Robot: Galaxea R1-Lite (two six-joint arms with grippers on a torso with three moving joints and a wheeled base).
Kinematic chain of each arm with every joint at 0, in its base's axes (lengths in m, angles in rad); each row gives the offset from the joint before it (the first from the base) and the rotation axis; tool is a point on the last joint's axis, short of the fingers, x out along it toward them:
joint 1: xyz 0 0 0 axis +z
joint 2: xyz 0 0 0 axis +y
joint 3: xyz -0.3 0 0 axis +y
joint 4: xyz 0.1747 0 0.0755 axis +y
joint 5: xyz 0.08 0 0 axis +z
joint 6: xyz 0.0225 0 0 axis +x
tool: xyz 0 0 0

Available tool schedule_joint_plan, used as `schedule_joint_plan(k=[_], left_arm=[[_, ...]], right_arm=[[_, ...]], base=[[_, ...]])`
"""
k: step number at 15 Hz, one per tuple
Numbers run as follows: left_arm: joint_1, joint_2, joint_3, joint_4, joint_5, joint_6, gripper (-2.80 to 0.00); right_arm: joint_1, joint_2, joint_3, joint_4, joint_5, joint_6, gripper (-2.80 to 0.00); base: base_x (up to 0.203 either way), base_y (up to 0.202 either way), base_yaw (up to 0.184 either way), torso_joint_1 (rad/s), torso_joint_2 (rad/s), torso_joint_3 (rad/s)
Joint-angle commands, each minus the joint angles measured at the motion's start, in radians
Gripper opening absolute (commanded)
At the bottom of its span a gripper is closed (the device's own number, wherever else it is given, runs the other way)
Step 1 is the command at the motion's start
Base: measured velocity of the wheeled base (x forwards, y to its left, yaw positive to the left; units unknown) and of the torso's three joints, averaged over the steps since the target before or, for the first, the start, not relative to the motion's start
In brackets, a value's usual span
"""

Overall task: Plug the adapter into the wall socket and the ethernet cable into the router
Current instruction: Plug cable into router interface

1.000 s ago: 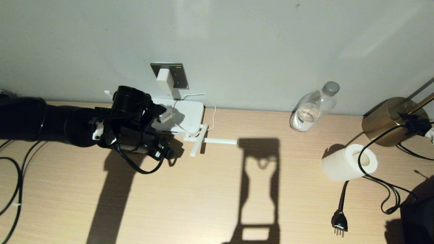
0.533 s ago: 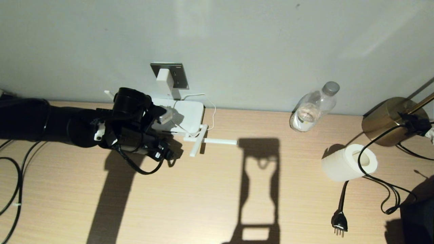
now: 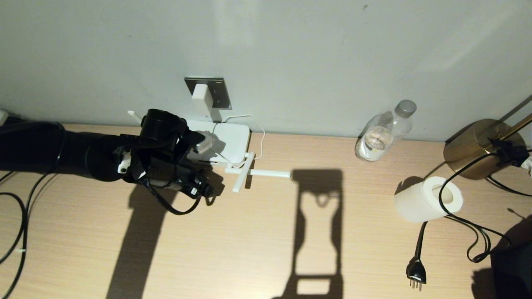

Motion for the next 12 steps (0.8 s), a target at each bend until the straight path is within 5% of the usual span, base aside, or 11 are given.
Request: schedule_joint_plan(k=[1, 5, 6, 12], left_arm=[[0.000, 0.003, 0.005, 0.001, 0.001, 0.003, 0.00], [0.000, 0.003, 0.007, -0.001, 0.001, 0.008, 0.00], [0.000, 0.003, 0.007, -0.001, 0.001, 0.008, -2.80], [0.000, 0.018, 0.005, -0.002, 0.004, 0.011, -2.80]], right_arm=[[0.000, 0.001, 0.000, 0.001, 0.000, -0.001, -2.80], [0.000, 0.002, 0.000, 0.001, 0.000, -0.001, -2.80], [0.000, 0.001, 0.000, 0.001, 0.000, -0.001, -2.80], [0.000, 0.002, 0.000, 0.001, 0.000, -0.001, -2.80]], base=[[0.000, 0.000, 0.000, 0.000, 0.00, 0.000], [0.000, 0.000, 0.000, 0.000, 0.00, 0.000], [0.000, 0.000, 0.000, 0.000, 0.00, 0.000], [0.000, 0.000, 0.000, 0.000, 0.00, 0.000]])
